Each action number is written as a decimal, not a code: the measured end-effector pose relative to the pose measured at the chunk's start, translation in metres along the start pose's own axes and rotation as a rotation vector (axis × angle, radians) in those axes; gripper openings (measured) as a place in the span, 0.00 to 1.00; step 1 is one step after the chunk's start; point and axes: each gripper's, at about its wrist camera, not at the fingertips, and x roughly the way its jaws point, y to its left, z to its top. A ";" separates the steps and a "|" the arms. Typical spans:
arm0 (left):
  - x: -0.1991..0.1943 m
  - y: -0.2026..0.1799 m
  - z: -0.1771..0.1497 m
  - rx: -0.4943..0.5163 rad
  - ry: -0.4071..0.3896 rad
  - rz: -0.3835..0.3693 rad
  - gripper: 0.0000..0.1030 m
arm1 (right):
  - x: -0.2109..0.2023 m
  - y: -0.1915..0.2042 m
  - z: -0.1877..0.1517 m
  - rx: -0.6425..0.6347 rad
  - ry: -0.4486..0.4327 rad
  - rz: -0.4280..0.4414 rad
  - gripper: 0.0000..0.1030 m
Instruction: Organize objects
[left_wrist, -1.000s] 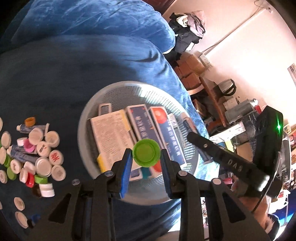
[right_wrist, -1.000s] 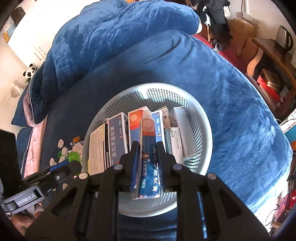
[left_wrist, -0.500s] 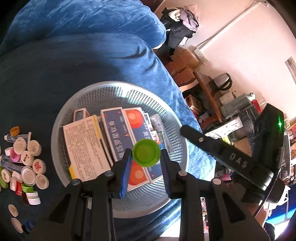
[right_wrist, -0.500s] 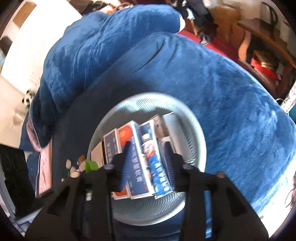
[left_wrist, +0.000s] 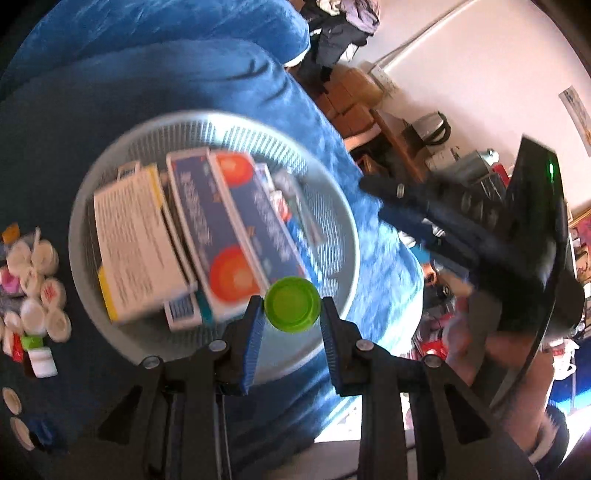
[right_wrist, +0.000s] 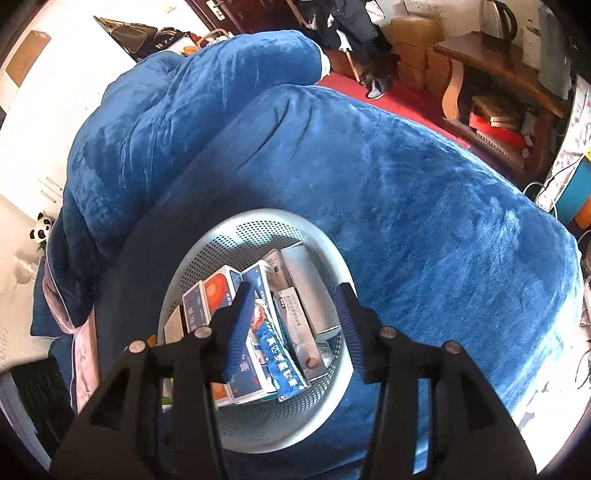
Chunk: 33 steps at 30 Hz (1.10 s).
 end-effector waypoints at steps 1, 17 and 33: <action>0.001 0.001 -0.004 -0.006 0.010 -0.007 0.30 | 0.000 0.000 0.000 0.001 0.000 0.001 0.45; -0.030 0.015 -0.002 -0.016 -0.126 0.183 0.99 | 0.005 0.024 -0.007 -0.118 0.029 -0.031 0.75; -0.051 0.062 0.012 -0.079 -0.196 0.321 0.99 | 0.013 0.075 -0.039 -0.384 0.067 -0.139 1.00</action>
